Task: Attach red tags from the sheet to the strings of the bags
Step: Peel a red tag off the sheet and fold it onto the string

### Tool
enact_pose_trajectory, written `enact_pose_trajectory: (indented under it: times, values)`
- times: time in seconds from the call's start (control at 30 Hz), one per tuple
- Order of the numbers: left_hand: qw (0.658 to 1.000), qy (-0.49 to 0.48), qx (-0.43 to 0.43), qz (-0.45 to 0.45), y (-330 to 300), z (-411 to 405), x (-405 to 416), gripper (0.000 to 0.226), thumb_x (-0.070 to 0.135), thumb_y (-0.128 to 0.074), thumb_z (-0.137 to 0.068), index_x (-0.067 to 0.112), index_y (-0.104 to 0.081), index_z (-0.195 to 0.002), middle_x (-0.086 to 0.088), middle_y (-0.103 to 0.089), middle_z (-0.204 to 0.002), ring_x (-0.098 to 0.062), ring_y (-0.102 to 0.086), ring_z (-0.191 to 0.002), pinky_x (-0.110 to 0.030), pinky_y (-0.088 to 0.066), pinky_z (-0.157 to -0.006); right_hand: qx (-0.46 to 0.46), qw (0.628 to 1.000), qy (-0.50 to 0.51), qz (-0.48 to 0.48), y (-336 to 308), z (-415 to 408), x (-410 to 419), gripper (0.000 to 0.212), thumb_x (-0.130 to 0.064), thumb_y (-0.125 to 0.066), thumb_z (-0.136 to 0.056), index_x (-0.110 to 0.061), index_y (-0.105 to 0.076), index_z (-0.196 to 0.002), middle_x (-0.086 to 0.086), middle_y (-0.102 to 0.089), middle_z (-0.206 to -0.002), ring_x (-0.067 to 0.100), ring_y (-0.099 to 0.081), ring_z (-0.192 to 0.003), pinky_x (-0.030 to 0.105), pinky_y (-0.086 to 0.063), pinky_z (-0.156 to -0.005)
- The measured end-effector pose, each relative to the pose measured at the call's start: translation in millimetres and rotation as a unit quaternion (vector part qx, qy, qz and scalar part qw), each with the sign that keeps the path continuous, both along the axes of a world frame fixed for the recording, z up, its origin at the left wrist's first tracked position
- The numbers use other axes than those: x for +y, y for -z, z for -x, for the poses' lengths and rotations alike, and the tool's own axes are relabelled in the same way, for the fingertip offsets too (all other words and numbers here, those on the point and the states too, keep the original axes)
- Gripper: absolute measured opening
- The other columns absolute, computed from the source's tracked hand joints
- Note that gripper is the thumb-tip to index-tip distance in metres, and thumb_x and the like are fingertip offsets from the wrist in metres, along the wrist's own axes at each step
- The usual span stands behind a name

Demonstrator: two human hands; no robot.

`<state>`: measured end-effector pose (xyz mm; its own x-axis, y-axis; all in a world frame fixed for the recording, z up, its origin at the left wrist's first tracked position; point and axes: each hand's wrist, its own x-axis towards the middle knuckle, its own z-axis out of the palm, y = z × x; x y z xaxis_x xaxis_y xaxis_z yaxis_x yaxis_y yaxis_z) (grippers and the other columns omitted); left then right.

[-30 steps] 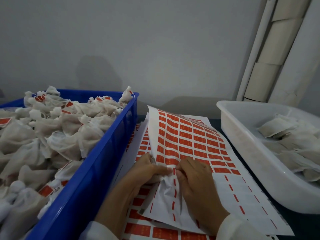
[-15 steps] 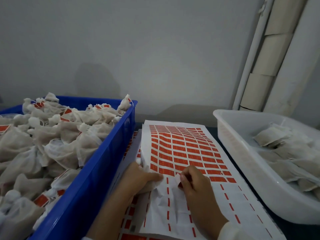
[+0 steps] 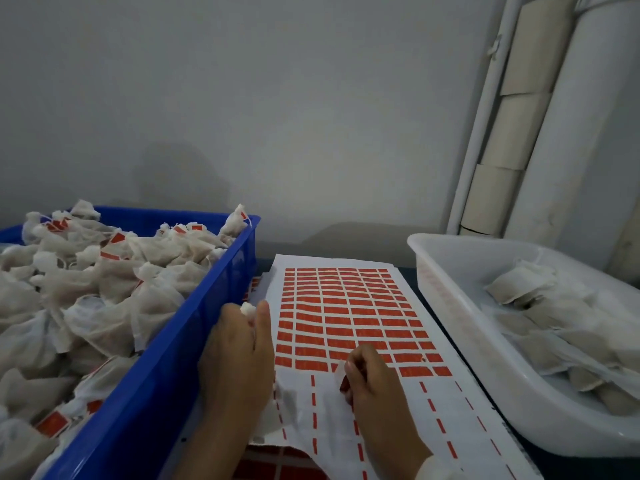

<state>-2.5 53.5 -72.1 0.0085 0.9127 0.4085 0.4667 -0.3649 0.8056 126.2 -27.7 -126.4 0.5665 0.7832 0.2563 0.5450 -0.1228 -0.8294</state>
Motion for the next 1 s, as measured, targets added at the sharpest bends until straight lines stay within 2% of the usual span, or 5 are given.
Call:
enact_pose_trajectory:
  times: [0.3, 0.57, 0.73, 0.83, 1.0]
  values:
    - [0.925, 0.199, 0.313, 0.079, 29.5, -9.2, 3.9, 0.057, 0.042, -0.051, -0.090, 0.027, -0.025, -0.138, 0.014, -0.052, -0.130, -0.007, -0.060, -0.106, -0.009, -0.047, -0.059, 0.035, 0.999, 0.020, -0.035, 1.2, -1.2, -0.8, 0.027, -0.050, -0.030, -0.080, -0.031, -0.046, -0.088, -0.021, -0.058, -0.087, 0.002, -0.061, -0.077, 0.005, -0.046, -0.068]
    - [0.919, 0.216, 0.316, 0.092, 40.0, -10.2, 8.7, 0.068, 0.044, -0.064, -0.081, 0.031, -0.027, -0.136, 0.017, -0.056, -0.121, -0.004, -0.060, -0.077, -0.013, -0.050, -0.066, 0.145, 0.981, 0.070, -0.108, -4.4, -8.6, 1.0, 0.019, -0.038, -0.040, -0.093, -0.025, -0.052, -0.085, -0.018, -0.061, -0.071, 0.003, -0.063, -0.064, 0.005, -0.043, -0.048]
    - [0.933, 0.259, 0.059, 0.243, 34.9, -31.2, 7.7, 0.059, 0.065, -0.035, -0.082, 0.020, -0.050, -0.117, 0.014, -0.059, -0.085, -0.007, -0.058, -0.075, -0.018, -0.050, -0.061, 0.167, 0.973, 0.048, -0.152, -10.3, -13.2, -0.4, 0.022, -0.033, -0.048, -0.090, -0.019, -0.063, -0.081, -0.014, -0.067, -0.066, 0.001, -0.064, -0.065, 0.009, -0.046, -0.052]
    - [0.837, 0.301, -0.255, 0.378, 31.6, -41.0, 4.9, 0.048, 0.044, -0.036, -0.095, 0.002, -0.058, -0.095, 0.000, -0.057, -0.071, -0.014, -0.055, -0.065, -0.029, -0.053, -0.067, 0.171, 0.969, 0.040, -0.172, -10.5, -13.6, -0.5, 0.013, -0.028, -0.053, -0.088, -0.021, -0.063, -0.085, -0.019, -0.069, -0.073, 0.001, -0.067, -0.070, 0.007, -0.047, -0.052]
    - [0.826, 0.313, -0.217, 0.415, 19.9, -36.9, 6.5, 0.042, 0.028, -0.040, -0.094, 0.012, -0.051, -0.057, 0.000, -0.053, -0.050, -0.011, -0.048, -0.047, -0.012, -0.041, -0.045, 0.152, 0.973, 0.033, -0.171, -8.3, -14.3, 0.4, 0.008, -0.020, -0.058, -0.086, -0.025, -0.063, -0.086, -0.019, -0.070, -0.078, 0.003, -0.068, -0.076, 0.007, -0.049, -0.058]
